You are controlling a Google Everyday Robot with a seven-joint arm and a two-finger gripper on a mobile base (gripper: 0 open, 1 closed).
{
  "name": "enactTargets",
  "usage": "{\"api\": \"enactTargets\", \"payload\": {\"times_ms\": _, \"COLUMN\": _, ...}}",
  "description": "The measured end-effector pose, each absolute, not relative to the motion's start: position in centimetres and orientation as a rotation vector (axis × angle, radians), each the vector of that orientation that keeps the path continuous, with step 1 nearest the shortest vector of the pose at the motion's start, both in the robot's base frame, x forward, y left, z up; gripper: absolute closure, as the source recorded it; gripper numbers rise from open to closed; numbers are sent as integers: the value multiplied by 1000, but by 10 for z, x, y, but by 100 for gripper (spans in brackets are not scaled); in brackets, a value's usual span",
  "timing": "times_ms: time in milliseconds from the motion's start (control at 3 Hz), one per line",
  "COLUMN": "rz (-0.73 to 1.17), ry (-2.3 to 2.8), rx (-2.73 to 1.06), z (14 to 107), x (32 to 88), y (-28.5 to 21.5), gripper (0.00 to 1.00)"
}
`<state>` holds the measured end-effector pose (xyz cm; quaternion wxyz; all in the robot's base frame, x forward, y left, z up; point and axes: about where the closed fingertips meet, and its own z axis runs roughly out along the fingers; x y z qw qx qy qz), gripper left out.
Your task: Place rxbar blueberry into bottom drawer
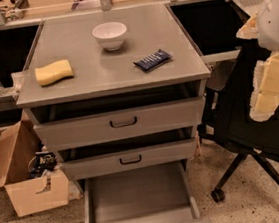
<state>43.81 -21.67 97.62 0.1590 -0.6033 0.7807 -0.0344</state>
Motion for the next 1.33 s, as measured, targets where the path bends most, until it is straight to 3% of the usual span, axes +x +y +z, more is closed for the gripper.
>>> {"api": "enactTargets", "payload": {"times_ms": 667, "rz": -68, "ry": 2170, "rx": -1753, "z": 976, "x": 467, "y": -211, "gripper": 0}}
{"api": "enactTargets", "payload": {"times_ms": 1333, "rz": 229, "ry": 2022, "rx": -1688, "z": 949, "x": 604, "y": -186, "gripper": 0}}
